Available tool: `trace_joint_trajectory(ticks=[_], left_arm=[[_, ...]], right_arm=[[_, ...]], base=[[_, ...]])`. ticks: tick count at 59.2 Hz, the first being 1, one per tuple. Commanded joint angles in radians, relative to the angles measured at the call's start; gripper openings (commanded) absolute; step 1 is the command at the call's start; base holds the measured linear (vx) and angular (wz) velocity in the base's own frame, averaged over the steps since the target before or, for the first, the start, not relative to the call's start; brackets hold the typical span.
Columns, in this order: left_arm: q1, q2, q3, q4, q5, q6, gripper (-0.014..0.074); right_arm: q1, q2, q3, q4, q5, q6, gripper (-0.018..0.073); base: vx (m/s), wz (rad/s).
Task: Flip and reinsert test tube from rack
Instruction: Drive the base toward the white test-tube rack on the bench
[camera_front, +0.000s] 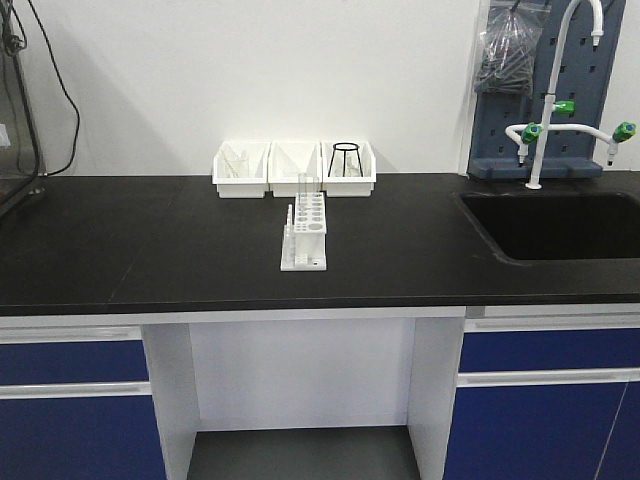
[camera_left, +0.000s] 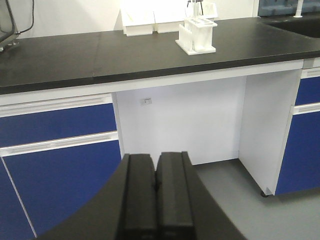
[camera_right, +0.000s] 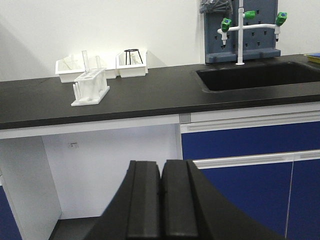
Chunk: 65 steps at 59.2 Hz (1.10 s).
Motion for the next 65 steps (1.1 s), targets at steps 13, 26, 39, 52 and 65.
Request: trace_joint_trajectory(ticks=[13,26,39,52,65], left_arm=[[0.000,-0.008,-0.004,-0.005,-0.080,-0.009,-0.0006],[0.000,-0.008,-0.004,-0.005,-0.080,-0.009,-0.0006],[0.000,-0.008,-0.004,-0.005,-0.080,-0.009,-0.0006],[0.000,-0.008,-0.004,-0.005,-0.080,-0.009,-0.0006],[0.000,-0.008,-0.004,-0.005,-0.080,-0.009,-0.0006]], right_arm=[[-0.006,-0.014,0.003,-0.003,-0.077,-0.013,-0.0011],[-0.006,-0.014,0.003,-0.003,-0.077,-0.013,-0.0011],[-0.006,-0.014,0.003,-0.003,-0.077,-0.013,-0.0011],[-0.006,-0.014,0.003,-0.003,-0.077,-0.013,-0.0011],[-0.006,-0.014,0.003,-0.003,-0.077,-0.013,-0.0011]], base=[[0.00,0.00],[0.00,0.00],[0.00,0.01],[0.03,0.01],[0.13,-0.02]])
